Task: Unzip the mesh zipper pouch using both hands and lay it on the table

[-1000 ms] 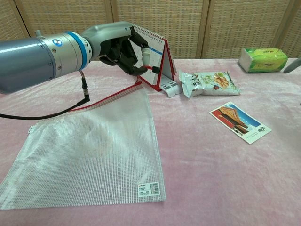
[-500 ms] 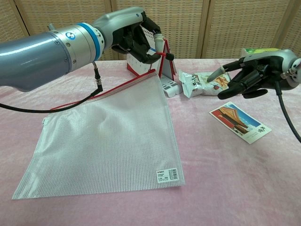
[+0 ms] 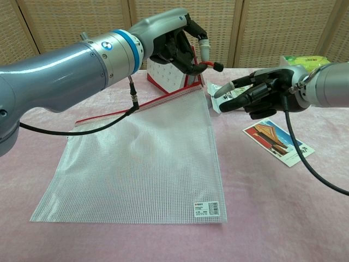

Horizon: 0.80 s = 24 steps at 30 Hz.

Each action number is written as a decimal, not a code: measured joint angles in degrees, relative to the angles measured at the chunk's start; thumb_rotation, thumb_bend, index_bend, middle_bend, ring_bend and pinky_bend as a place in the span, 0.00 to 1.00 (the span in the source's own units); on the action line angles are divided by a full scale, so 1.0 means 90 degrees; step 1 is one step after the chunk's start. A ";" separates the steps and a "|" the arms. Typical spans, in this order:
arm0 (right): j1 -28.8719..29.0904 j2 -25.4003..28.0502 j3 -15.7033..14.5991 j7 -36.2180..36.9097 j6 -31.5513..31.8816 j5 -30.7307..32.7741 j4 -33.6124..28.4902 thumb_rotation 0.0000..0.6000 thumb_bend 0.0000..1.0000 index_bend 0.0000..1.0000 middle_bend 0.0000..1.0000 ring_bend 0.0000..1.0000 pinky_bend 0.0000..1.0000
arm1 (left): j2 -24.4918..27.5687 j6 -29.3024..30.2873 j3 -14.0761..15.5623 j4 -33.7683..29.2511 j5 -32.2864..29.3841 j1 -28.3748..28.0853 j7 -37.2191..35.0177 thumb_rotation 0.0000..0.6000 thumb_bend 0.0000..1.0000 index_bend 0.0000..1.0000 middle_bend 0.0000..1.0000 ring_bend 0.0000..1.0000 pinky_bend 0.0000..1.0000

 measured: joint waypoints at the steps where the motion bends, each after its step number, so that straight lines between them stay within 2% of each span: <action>1: 0.0010 -0.0067 0.0008 -0.0004 0.0068 0.0026 0.0015 1.00 0.17 0.43 1.00 1.00 1.00 | -0.0052 0.0014 -0.0014 0.0007 -0.0005 -0.0019 0.0003 1.00 0.72 0.86 1.00 1.00 1.00; 3: 0.0026 -0.0174 0.0015 -0.0036 0.0215 0.0063 0.0037 1.00 0.19 0.44 1.00 1.00 1.00 | -0.0126 0.0063 -0.0040 0.0023 -0.0022 -0.0043 -0.0004 1.00 0.72 0.86 1.00 1.00 1.00; 8: 0.0049 -0.0401 0.0099 -0.0052 0.0450 0.0301 0.0063 1.00 0.32 0.45 1.00 1.00 1.00 | -0.0231 0.0187 -0.0094 0.0014 -0.0119 -0.0086 0.0099 1.00 0.72 0.86 1.00 1.00 1.00; 12: 0.0068 -0.0494 0.0207 0.0038 0.0400 0.0454 0.0085 1.00 0.33 0.46 1.00 1.00 1.00 | -0.0254 0.0251 -0.0114 -0.0016 -0.0125 -0.0105 0.0159 1.00 0.72 0.86 1.00 1.00 1.00; 24: 0.0163 -0.0659 0.0239 -0.0311 0.0729 0.0808 0.0009 1.00 0.61 0.68 1.00 1.00 1.00 | -0.0153 0.0315 -0.0169 -0.0304 -0.0280 -0.0108 0.0312 1.00 0.72 0.86 1.00 1.00 1.00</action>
